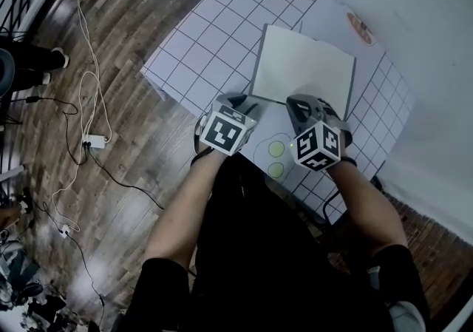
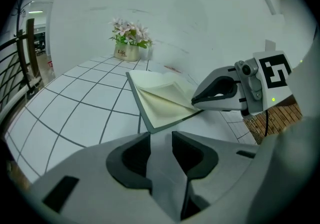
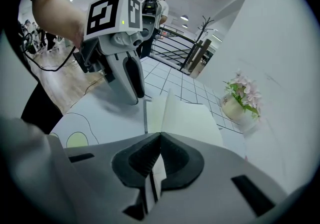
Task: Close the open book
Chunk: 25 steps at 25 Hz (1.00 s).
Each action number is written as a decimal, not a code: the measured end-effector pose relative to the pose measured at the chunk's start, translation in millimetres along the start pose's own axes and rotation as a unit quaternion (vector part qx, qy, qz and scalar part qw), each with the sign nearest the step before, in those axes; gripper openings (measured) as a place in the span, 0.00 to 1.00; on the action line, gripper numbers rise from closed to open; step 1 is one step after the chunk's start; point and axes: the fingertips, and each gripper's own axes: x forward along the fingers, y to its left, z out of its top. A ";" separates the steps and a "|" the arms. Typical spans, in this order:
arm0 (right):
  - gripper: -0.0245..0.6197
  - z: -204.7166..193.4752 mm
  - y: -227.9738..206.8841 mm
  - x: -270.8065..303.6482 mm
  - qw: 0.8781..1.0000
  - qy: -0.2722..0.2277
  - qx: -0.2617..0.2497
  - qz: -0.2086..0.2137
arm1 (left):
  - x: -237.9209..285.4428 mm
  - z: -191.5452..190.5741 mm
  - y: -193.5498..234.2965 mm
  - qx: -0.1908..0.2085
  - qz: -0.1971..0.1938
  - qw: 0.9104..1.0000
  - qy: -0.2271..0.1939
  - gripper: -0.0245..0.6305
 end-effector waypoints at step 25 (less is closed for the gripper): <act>0.09 -6.3 -31.3 -11.3 0.985 -0.066 0.150 -0.056 | 5.6 109.1 -51.9 0.074 -0.023 0.992 -0.098 0.24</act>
